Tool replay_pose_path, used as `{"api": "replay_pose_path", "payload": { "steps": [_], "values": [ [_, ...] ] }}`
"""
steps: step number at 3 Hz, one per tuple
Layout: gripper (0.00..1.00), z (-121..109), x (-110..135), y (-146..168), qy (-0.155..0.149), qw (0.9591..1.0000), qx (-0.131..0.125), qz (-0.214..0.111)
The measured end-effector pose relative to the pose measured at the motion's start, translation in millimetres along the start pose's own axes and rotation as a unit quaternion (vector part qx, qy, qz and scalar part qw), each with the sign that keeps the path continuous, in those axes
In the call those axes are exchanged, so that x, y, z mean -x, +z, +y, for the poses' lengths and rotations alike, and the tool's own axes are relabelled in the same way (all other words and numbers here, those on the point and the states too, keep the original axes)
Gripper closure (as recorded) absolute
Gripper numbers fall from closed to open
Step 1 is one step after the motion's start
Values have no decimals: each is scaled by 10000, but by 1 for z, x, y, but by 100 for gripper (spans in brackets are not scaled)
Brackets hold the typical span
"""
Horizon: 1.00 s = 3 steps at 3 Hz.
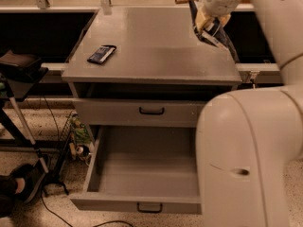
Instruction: Place blue chip bag into middle drawer
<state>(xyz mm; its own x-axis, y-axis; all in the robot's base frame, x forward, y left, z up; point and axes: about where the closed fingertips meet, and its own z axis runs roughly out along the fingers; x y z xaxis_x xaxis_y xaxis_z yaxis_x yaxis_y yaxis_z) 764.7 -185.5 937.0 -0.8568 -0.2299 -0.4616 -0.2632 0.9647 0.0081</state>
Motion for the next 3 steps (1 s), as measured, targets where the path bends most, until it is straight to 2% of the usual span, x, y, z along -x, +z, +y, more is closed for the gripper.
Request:
{"api": "replay_pose_path", "payload": {
  "steps": [1,2,3],
  "values": [
    [100,-28,-27,-50,-106,9994,285,-182],
    [100,-44,-65,-90,-459,9962,698,-238],
    [100,-25,-84,-102,-1249,9829,1315,-321]
  ]
}}
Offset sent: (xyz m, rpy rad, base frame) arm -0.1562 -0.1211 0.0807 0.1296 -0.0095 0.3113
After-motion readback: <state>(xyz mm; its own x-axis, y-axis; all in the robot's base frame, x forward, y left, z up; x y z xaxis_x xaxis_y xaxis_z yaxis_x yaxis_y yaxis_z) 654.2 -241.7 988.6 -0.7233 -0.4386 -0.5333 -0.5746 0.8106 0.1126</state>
